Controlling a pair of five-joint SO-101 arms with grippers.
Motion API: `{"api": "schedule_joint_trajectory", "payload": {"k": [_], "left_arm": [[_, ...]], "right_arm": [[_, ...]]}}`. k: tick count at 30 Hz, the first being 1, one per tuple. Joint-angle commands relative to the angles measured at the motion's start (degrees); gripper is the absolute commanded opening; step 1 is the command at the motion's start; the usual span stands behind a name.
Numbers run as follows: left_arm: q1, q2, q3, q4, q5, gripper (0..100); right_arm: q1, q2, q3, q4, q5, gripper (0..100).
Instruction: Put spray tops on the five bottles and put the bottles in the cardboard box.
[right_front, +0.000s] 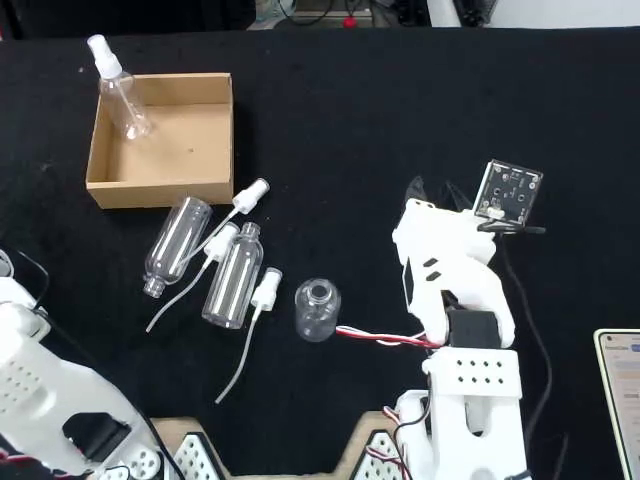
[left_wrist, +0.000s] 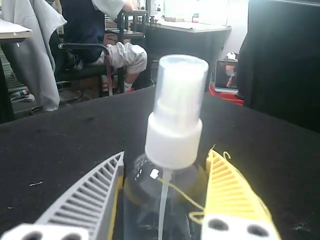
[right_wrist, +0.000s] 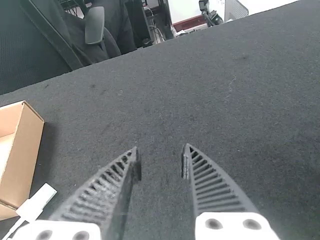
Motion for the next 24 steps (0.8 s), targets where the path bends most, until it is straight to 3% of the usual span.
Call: {"api": "schedule_joint_trajectory", "payload": {"k": [1,8,11,16,24], "left_arm": [[0.48,-2.81,-1.01,-0.35,-0.18,19],[0.66,-3.16,-1.27,-13.8,-1.41,18],[1.89,-6.07,-1.1,-13.63,-4.48,18],[3.56,-15.12,-2.15,-0.09,-4.84,18],[7.69,-34.73,-7.6,37.8,3.16,19]], "right_arm": [[-0.35,-1.01,-0.4,-1.58,-0.18,13.7],[-0.35,-1.01,-0.4,-1.58,-0.18,13.7],[-0.35,-1.01,-0.4,-1.58,-0.18,13.7],[-0.35,-1.01,-0.4,-1.41,-0.18,13.7],[-0.35,-1.01,-0.31,-1.41,-0.18,13.7]]}}
